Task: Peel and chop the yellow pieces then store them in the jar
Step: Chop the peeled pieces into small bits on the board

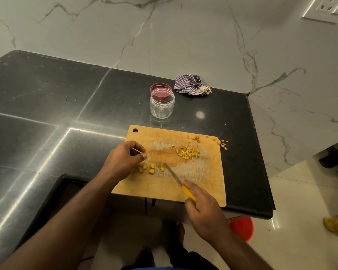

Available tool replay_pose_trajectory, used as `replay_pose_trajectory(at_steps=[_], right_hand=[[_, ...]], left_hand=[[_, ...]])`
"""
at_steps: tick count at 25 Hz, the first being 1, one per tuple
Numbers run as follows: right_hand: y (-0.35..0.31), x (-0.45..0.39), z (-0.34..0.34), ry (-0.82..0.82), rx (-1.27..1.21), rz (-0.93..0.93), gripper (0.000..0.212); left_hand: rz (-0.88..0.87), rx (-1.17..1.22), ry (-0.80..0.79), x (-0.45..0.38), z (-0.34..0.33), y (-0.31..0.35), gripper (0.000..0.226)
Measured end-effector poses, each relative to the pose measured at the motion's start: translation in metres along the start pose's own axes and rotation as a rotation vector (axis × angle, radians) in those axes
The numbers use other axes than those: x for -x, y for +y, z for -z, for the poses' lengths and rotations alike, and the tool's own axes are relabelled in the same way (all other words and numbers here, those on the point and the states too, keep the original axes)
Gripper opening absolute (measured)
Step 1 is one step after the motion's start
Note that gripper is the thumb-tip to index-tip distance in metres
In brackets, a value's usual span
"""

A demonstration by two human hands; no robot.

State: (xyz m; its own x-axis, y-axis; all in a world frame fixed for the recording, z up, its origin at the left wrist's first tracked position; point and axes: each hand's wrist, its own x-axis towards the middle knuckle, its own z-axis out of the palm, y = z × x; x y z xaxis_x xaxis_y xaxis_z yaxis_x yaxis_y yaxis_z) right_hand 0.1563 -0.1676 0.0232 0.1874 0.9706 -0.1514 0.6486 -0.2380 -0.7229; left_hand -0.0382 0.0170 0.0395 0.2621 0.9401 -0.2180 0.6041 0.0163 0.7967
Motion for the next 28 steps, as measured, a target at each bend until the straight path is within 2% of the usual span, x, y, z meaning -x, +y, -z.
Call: replay_pose_trajectory(at_steps=[3, 8, 12, 16, 21, 28], right_hand=[[-0.008, 0.004, -0.01, -0.073, -0.011, 0.043, 0.047], [-0.007, -0.009, -0.006, -0.023, -0.011, 0.032, 0.049], [-0.015, -0.005, -0.01, -0.127, -0.047, 0.058, 0.046], [-0.009, -0.013, -0.002, -0.018, -0.059, 0.006, 0.047], [-0.016, -0.015, -0.007, -0.099, -0.051, 0.038, 0.047], [0.0, -0.009, 0.013, 0.065, -0.158, -0.097, 0.042]], left_hand=[[0.001, 0.01, -0.009, -0.001, -0.002, 0.0, 0.011], [0.013, 0.011, -0.038, -0.002, -0.003, 0.001, 0.017], [-0.002, -0.003, -0.033, -0.002, -0.004, 0.001, 0.017], [-0.008, -0.018, -0.007, -0.004, -0.004, -0.001, 0.017], [-0.039, -0.04, -0.002, -0.006, -0.011, 0.004, 0.014], [-0.094, -0.1, -0.092, -0.01, -0.036, 0.014, 0.02]])
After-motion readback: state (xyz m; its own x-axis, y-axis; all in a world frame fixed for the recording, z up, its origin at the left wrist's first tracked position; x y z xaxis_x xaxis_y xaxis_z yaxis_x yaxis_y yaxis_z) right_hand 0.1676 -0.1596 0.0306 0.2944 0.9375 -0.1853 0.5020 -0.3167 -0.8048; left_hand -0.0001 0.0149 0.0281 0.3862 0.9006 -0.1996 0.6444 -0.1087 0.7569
